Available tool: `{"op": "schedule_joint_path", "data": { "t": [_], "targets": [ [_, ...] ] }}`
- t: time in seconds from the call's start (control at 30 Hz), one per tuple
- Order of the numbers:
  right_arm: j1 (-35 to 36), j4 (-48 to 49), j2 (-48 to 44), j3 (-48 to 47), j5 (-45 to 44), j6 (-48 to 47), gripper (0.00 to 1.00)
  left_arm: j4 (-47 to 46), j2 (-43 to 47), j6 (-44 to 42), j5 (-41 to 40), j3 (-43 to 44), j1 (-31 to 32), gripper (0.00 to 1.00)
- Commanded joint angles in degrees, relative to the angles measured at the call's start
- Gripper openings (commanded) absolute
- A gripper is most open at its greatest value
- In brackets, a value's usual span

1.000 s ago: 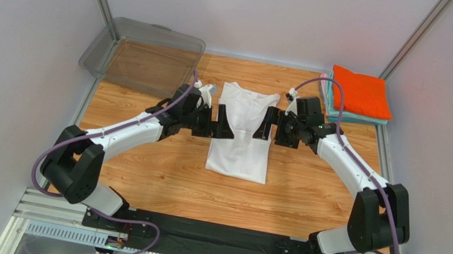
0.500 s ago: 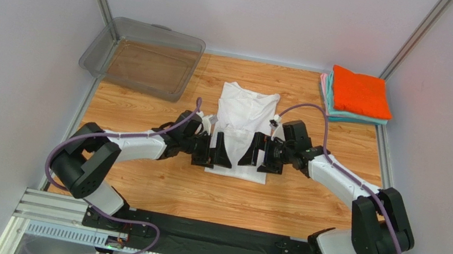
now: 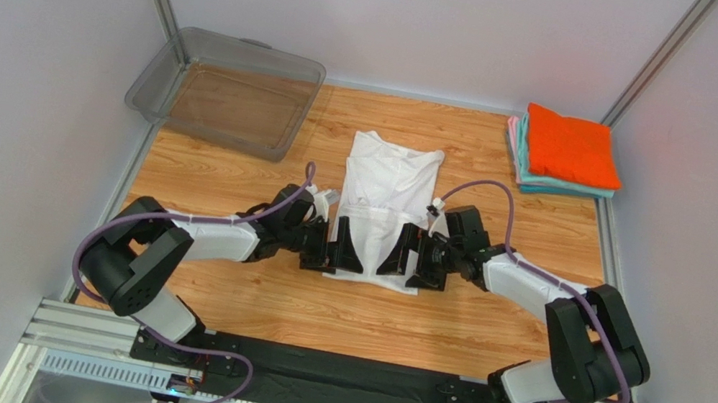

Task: Fold and stack the t-shirts
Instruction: Fold the tshirt

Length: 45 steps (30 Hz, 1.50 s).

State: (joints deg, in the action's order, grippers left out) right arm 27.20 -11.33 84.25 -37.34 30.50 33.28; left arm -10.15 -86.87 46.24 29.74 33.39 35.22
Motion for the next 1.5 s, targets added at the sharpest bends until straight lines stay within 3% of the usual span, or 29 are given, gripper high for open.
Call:
{"op": "schedule_joint_path", "data": {
  "t": [0.0,0.27,0.47,0.6,0.8,1.03,1.23,1.47],
  "targets": [
    [0.13,-0.36,-0.39,4.47,-2.9,-0.06,1.0,2.15,0.73,-0.19,-1.08,-3.67,0.02,1.0],
    [2.06,-0.27,-4.96,11.58,-2.81,2.58,1.0,2.24,4.25,2.89,-1.96,-11.23,2.57,1.0],
    [8.3,-1.67,-12.59,16.6,-5.62,8.19,1.0,3.9,10.66,7.55,-4.68,-16.68,6.69,1.0],
    [10.94,-7.45,-19.46,18.27,-8.0,9.61,1.0,15.46,18.3,8.69,-9.6,-16.69,11.35,1.0],
    [11.65,-15.55,-31.4,18.97,-8.18,8.13,1.0,28.41,34.55,9.49,-12.16,-16.08,12.68,1.0],
    [12.88,-20.91,-41.34,11.78,-5.71,5.49,1.0,36.6,49.94,9.05,-14.44,-10.81,13.21,1.0],
    [12.88,-28.91,-45.75,6.41,-12.74,4.25,1.0,38.1,48.56,9.75,-15.06,-10.8,13.38,1.0],
    [12.79,-31.82,-45.75,9.73,-16.44,7.5,1.0,32.94,40.3,11.5,-19.09,-10.18,17.94,0.99]
  ]
}}
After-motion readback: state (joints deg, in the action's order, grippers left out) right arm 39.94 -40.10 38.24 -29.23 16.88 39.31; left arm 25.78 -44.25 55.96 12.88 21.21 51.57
